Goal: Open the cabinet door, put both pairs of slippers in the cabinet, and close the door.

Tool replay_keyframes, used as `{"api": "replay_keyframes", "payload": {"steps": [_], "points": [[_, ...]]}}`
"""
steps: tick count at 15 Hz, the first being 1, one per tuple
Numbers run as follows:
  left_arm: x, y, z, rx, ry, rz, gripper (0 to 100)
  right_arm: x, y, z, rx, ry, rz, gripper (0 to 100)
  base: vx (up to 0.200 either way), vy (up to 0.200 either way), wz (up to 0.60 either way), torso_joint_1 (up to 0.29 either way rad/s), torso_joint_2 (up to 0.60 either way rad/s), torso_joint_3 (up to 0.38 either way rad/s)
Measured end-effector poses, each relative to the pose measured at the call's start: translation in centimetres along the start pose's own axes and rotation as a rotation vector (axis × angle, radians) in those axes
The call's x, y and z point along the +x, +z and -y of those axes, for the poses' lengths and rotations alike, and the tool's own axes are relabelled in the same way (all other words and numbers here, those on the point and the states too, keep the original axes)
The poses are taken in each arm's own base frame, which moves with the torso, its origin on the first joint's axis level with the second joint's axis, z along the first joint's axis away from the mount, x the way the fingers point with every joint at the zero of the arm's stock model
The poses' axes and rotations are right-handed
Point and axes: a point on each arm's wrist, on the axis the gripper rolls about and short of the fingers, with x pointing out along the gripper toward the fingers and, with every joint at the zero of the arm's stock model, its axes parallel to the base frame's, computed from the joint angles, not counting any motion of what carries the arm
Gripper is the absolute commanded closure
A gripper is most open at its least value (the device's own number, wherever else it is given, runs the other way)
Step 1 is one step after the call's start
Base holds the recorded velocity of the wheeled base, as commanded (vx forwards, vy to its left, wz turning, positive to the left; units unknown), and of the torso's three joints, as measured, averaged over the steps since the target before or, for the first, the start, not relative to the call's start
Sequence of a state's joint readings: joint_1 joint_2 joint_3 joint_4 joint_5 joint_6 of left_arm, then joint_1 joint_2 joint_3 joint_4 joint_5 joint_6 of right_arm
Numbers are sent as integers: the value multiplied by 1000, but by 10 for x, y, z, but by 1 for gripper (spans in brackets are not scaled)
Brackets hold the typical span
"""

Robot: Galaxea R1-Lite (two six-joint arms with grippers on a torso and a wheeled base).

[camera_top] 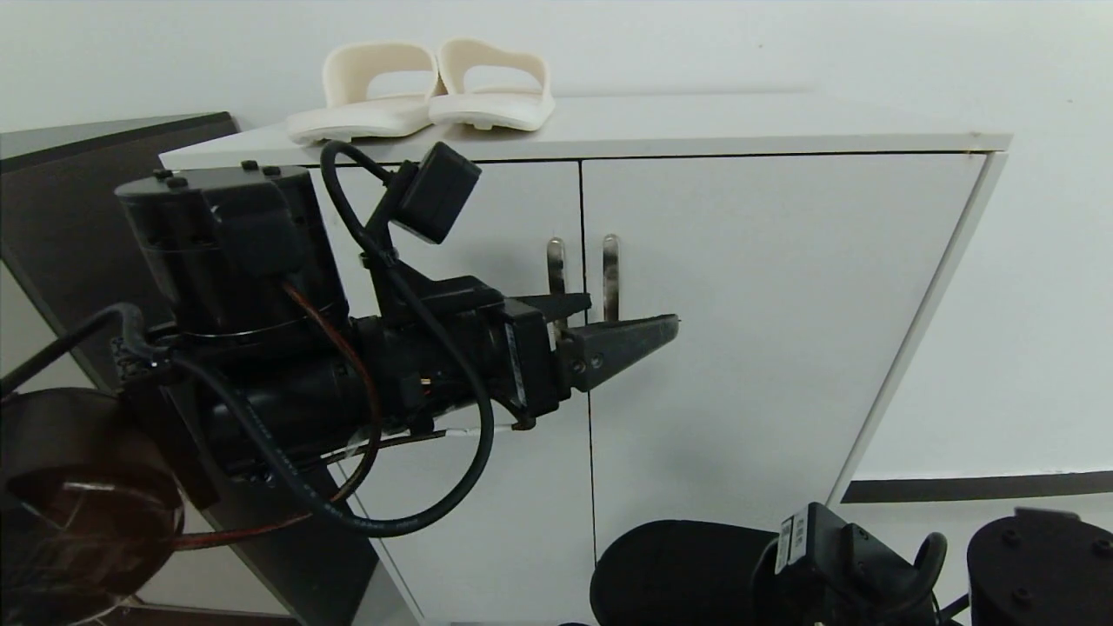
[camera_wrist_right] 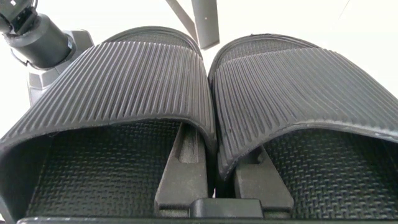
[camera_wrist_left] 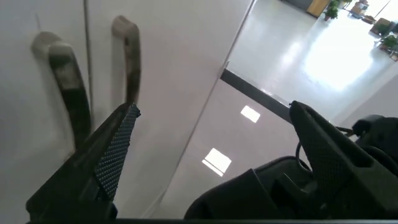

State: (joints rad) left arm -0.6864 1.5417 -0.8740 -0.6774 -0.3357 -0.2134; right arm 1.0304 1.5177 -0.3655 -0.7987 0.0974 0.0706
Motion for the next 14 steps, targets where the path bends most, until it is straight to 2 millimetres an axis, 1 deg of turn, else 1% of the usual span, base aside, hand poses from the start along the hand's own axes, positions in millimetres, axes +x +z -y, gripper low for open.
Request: {"api": "replay_keyframes", "payload": {"steps": [2,6,9,12,13,14], "points": [[3,0,-4,2,22,3,0,0,0,0,0,2,-1,100,0,0,0,0,0,0],[17,1,-10,24,66,10,0,0,0,0,-1,2,1,100,0,0,0,0,0,0],[28,-3,-15,30,74,-4,0,0,0,-1,-2,3,2,100,0,0,0,0,0,0],[35,-7,-17,27,74,-18,0,0,1,-2,-5,7,3,100,0,0,0,0,0,0],[37,-8,-17,27,72,-19,100,0,0,-2,-5,10,0,100,0,0,0,0,0,0],[37,-8,-17,27,72,-18,100,-1,-3,-3,-7,16,-9,100,0,0,0,0,0,0]]}}
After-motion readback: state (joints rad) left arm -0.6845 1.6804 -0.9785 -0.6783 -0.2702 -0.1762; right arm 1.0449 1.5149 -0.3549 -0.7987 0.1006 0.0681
